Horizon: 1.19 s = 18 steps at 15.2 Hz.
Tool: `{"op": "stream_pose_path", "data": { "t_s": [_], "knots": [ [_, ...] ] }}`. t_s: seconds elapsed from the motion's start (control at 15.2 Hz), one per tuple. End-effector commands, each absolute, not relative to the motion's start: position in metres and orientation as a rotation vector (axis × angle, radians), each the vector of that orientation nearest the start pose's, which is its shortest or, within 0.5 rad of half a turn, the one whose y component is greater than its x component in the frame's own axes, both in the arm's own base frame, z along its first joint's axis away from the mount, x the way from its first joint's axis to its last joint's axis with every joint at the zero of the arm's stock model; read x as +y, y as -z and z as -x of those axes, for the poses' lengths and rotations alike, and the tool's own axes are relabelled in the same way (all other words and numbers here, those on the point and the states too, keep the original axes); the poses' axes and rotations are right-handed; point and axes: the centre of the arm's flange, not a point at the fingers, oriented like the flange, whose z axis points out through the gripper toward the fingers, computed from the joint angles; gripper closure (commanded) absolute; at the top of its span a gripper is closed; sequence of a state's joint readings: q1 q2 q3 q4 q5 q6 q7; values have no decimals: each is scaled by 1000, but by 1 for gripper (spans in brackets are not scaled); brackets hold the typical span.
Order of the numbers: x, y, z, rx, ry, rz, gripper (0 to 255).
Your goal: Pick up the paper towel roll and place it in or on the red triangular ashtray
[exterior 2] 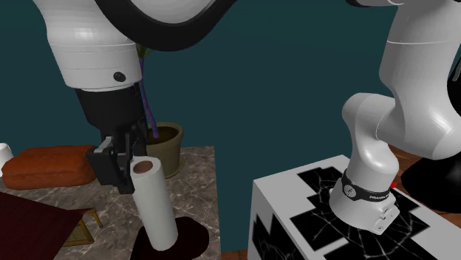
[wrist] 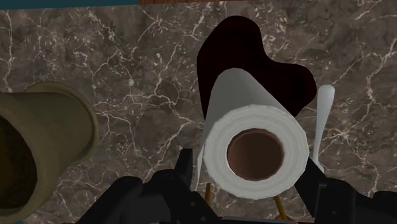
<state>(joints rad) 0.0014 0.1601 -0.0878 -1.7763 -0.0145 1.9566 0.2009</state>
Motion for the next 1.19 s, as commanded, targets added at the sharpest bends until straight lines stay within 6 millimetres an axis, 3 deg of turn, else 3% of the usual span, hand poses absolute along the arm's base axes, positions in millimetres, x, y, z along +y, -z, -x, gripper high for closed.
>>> {"op": "stream_pose_path", "data": {
  "t_s": [0.0, 0.07, 0.4, 0.66, 1.12],
  "knots": [
    [-51, -467, -608, 443, 36, 3136, 255],
    [-51, -467, -608, 443, 36, 3136, 0],
    [-51, -467, -608, 443, 36, 3136, 0],
    [-50, -517, -607, 443, 36, 3136, 0],
    [-50, -517, -607, 443, 36, 3136, 0]
  ]
}}
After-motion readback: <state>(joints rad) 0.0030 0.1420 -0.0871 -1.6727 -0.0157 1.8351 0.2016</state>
